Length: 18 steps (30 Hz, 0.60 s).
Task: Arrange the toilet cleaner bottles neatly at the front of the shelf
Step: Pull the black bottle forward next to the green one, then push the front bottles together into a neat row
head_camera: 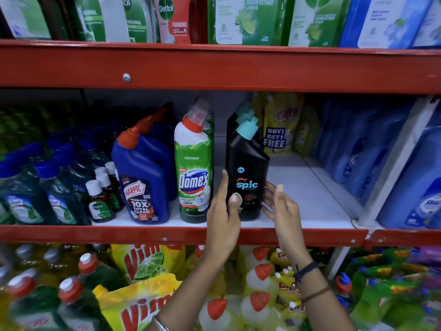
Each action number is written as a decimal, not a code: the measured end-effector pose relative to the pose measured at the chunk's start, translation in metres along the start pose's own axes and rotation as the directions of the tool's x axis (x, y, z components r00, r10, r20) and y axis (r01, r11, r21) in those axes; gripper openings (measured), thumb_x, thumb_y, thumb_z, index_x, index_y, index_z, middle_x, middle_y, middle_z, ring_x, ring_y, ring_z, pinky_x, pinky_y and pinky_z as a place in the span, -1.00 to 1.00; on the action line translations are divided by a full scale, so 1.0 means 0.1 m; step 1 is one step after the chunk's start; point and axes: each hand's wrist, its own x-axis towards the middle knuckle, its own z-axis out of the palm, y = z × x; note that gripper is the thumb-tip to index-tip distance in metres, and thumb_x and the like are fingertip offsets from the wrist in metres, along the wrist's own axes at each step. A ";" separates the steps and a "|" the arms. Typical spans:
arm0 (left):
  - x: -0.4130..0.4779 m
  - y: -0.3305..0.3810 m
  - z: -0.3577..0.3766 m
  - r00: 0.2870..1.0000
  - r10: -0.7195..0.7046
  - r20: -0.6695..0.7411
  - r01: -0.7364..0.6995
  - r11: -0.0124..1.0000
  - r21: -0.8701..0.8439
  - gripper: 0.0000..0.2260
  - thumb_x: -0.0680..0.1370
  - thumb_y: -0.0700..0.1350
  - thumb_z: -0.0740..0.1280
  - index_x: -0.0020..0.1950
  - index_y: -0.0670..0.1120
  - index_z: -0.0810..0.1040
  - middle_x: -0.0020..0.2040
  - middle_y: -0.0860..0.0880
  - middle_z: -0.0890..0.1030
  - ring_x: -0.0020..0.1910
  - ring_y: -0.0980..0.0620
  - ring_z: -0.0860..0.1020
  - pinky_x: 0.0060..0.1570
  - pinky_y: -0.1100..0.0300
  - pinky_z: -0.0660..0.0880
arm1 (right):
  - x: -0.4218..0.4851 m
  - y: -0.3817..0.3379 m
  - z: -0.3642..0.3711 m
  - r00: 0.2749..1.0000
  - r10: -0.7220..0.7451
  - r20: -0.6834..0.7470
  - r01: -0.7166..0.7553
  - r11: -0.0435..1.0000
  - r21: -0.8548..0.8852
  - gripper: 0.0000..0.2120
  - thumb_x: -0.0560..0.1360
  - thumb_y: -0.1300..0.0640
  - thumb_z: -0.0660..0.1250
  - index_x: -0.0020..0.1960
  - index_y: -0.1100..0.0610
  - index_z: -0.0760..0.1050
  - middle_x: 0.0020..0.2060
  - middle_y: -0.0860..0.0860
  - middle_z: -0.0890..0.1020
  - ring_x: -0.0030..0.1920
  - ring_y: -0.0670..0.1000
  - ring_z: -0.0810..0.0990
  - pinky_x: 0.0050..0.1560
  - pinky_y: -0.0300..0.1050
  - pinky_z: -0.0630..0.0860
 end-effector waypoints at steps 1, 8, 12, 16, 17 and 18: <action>0.00 0.01 -0.01 1.000 -0.005 0.002 0.005 1.000 0.003 -0.56 0.58 0.16 0.05 0.39 0.46 -0.03 0.47 -0.02 0.39 0.36 -0.10 0.45 0.26 -0.14 0.49 | 0.00 -0.01 0.01 1.000 0.001 -0.001 -0.001 1.000 0.006 -0.52 0.48 -0.22 0.05 0.27 -0.02 0.45 0.20 -0.02 0.61 0.21 -0.11 0.58 0.21 -0.22 0.52; 0.03 -0.01 -0.02 1.000 -0.008 0.001 0.008 1.000 0.020 -0.53 0.64 0.03 0.07 0.36 0.52 -0.05 0.37 -0.16 0.48 0.29 -0.23 0.49 0.20 -0.19 0.51 | -0.01 -0.01 0.00 1.000 -0.010 -0.024 0.010 1.000 -0.004 -0.56 0.48 -0.21 0.08 0.20 -0.03 0.50 0.11 -0.06 0.65 0.13 -0.15 0.62 0.04 -0.30 0.57; 0.00 0.01 -0.06 1.000 0.004 0.011 -0.004 1.000 -0.019 -0.57 0.62 0.09 0.09 0.41 0.42 0.04 0.44 0.01 0.41 0.37 -0.09 0.44 0.26 -0.12 0.49 | -0.04 0.00 0.02 0.999 -0.021 -0.033 0.020 0.999 -0.048 -0.63 0.49 -0.25 0.05 0.15 -0.16 0.49 0.11 -0.10 0.63 0.17 -0.13 0.60 0.14 -0.22 0.54; -0.15 0.09 -0.20 0.992 0.088 -0.085 -0.093 0.994 -0.059 -0.63 0.63 0.00 0.12 0.40 0.31 0.21 0.40 0.27 0.36 0.42 0.25 0.32 0.37 0.13 0.39 | -0.26 0.00 0.23 0.936 -0.228 -0.269 0.188 0.968 -0.167 -0.71 0.56 -0.20 0.07 0.17 -0.17 0.45 0.17 -0.05 0.58 0.22 -0.17 0.52 0.22 -0.28 0.44; -0.20 0.09 -0.25 0.986 0.095 -0.135 -0.105 0.992 -0.070 -0.64 0.62 0.00 0.13 0.39 0.29 0.27 0.40 0.22 0.40 0.41 0.22 0.34 0.38 0.10 0.38 | -0.33 -0.02 0.30 0.913 -0.289 -0.288 0.248 0.954 -0.170 -0.70 0.56 -0.18 0.07 0.16 -0.14 0.46 0.14 -0.04 0.58 0.19 -0.16 0.53 0.19 -0.29 0.45; -0.23 0.07 -0.32 0.975 0.106 -0.195 -0.122 0.990 -0.072 -0.66 0.61 0.00 0.13 0.38 0.25 0.32 0.39 0.18 0.43 0.41 0.19 0.36 0.38 0.06 0.39 | -0.40 -0.05 0.39 0.906 -0.330 -0.266 0.295 0.941 -0.164 -0.69 0.56 -0.19 0.06 0.16 -0.13 0.47 0.10 -0.05 0.58 0.16 -0.14 0.54 0.16 -0.28 0.46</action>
